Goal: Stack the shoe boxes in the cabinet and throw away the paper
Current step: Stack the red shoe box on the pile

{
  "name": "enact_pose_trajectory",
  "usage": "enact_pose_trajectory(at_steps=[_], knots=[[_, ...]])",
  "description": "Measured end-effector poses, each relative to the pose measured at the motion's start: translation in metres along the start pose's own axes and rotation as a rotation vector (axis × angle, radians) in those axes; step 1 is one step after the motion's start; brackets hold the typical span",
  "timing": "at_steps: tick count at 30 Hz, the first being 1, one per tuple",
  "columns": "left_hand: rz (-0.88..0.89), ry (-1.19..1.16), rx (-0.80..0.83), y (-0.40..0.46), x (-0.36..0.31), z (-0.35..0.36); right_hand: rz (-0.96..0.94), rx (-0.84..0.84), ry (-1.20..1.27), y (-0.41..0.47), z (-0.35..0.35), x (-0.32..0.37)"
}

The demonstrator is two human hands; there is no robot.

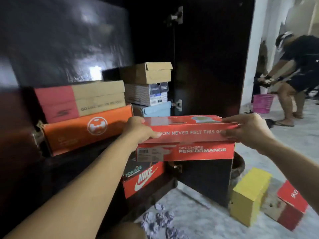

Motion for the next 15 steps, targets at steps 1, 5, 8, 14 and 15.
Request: enact_pose_trajectory(at_steps=[1,5,8,14,15], knots=[[0.004,-0.02,-0.022,0.001,-0.008,-0.011,-0.022,-0.017,0.006,0.005,-0.003,0.013],[0.083,-0.097,-0.095,-0.002,-0.047,-0.052,-0.13,-0.082,0.038,0.027,-0.02,0.067],[0.138,-0.112,-0.176,-0.008,-0.079,-0.085,-0.202,-0.155,0.075,0.046,-0.034,0.101],[0.161,-0.119,-0.379,-0.003,-0.126,-0.156,-0.328,-0.235,0.179,0.091,-0.036,0.164],[0.154,-0.132,-0.413,0.0,-0.132,-0.17,-0.35,-0.247,0.196,0.099,-0.036,0.174]])
Point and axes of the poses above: each hand's wrist, its own y-axis towards the middle knuckle, its own z-axis out of the palm, x = y × z, the point moved 10 cm from there along y, towards the middle knuckle, and after that the axes turned 10 degrees about -z, right-handed, at the moved point
